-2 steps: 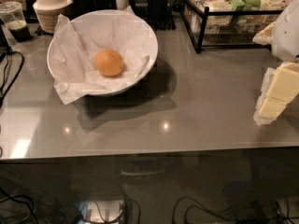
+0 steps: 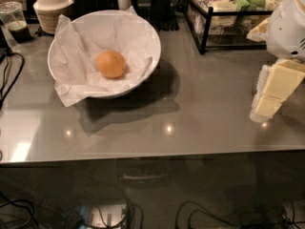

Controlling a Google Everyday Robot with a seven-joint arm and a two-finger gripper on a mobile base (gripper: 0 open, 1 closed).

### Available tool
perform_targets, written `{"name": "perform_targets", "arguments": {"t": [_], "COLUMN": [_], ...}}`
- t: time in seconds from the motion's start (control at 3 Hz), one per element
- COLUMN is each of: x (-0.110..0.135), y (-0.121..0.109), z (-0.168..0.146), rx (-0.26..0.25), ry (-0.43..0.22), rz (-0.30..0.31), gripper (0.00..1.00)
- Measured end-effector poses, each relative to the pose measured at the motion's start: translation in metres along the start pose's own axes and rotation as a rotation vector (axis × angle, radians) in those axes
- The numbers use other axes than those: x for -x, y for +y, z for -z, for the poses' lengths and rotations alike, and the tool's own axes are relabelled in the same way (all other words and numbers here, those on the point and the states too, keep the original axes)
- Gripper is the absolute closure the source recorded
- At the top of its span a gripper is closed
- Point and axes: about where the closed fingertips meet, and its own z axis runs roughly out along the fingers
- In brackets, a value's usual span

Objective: Pick orange from white bowl

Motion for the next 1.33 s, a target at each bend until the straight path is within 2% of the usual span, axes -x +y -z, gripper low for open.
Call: {"name": "perform_targets", "arguments": {"t": [0.67,1.33], "x": [0.091,0.185], "y": [-0.008,-0.029], "z": [-0.016,-0.065], "rx": [0.036,0.139], "ry": [-0.125,-0.202], "rz": [0.203,0.291], "gripper": [0.00,0.00]}}
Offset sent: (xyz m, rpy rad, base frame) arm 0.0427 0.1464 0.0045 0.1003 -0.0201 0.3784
